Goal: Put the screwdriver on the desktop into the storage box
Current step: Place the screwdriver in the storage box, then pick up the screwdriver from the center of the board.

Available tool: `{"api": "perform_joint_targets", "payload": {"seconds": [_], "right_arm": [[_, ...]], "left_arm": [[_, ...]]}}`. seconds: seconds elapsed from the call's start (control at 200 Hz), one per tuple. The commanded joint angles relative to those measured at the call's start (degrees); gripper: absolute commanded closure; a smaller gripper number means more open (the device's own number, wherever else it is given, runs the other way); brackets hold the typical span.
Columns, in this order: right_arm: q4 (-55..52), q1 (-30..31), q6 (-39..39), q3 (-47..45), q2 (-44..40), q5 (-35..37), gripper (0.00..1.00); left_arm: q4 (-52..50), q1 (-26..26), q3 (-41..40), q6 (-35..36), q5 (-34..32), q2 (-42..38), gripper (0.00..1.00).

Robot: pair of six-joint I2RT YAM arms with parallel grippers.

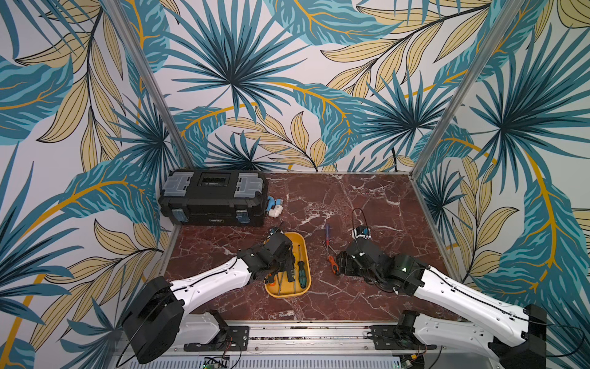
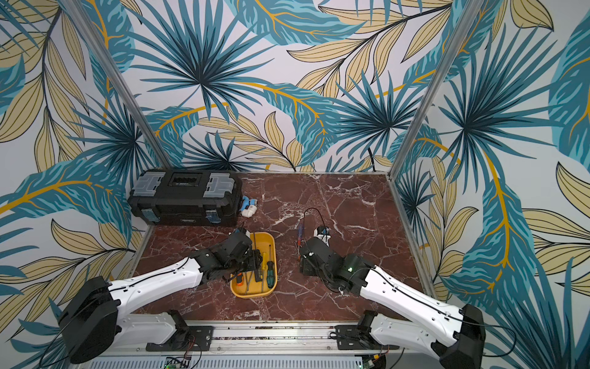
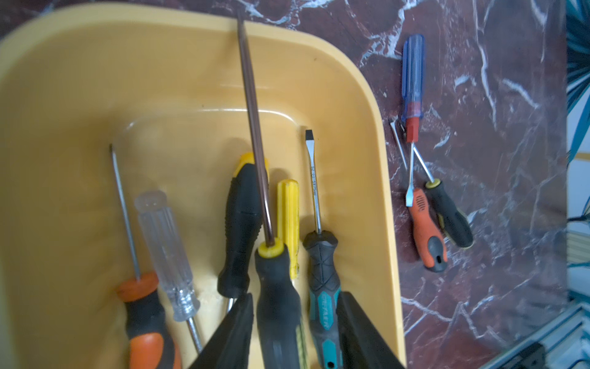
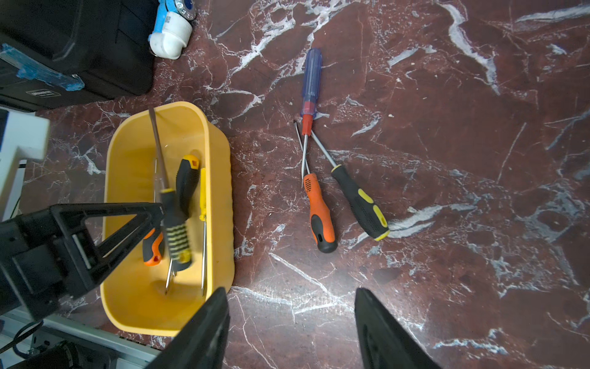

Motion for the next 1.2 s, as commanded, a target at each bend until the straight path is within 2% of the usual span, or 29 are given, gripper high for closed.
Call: {"api": "perform_joint_targets", "payload": {"seconds": [0.0,0.125,0.246,0.276,0.461,0.556,0.732,0.892,0.967,1.002,1.072,1.193], "right_arm": [[0.31,-0.64,-1.43,0.51,0.44,-0.35,0.32],[0.25,-1.08,-2.45,1.33,1.33,-0.88,0.32],[0.49,-2.05,-2.76,1.64,2.54,-1.19,0.33],[0.69,-2.72,-3.29,2.04,3.54,-2.16,0.36],[1.02,-5.49,-7.03,7.31,12.41,-4.67,0.58],[1.05,-7.67,-8.23,9.94,17.18,-5.31,0.61],[1.71,-8.47,-7.24,9.86,23.38,-7.0,0.6],[2.67,-9.33,-9.21,11.35,26.71,-8.09,0.51],[3.38,-10.67,-10.4,12.88,29.02,-8.93,0.5],[3.44,-11.42,-10.94,13.99,30.55,-9.16,0.52],[3.48,-12.91,-12.59,16.3,34.04,-9.25,0.65],[4.23,-15.36,-14.85,20.22,39.66,-8.66,0.67]], "left_arm": [[-1.61,-0.38,-0.42,1.33,-0.42,-2.38,0.46],[-7.65,-0.39,2.09,2.08,-2.59,-5.36,0.46],[-12.05,-0.39,3.6,2.75,-3.32,-11.56,0.48],[-12.64,-0.38,3.7,2.7,-5.36,-13.56,0.49],[-10.14,-0.28,1.47,1.38,-5.98,-24.08,0.54],[-8.8,-0.3,-0.22,0.27,-6.07,-27.12,0.54],[-9.86,-0.25,-1.6,-0.08,-4.9,-29.21,0.55],[-8.86,-0.31,-4.06,-0.57,-4.12,-29.84,0.55],[-8.38,-0.25,-4.59,-1.11,-4.11,-29.68,0.54],[-7.87,-0.28,-4.97,-1.65,-4.11,-29.66,0.55],[-7.09,-0.25,-5.23,-2.01,-2.29,-29.64,0.55],[-8.52,-0.27,-4.95,-1.93,-2.31,-29.88,0.55]]}}
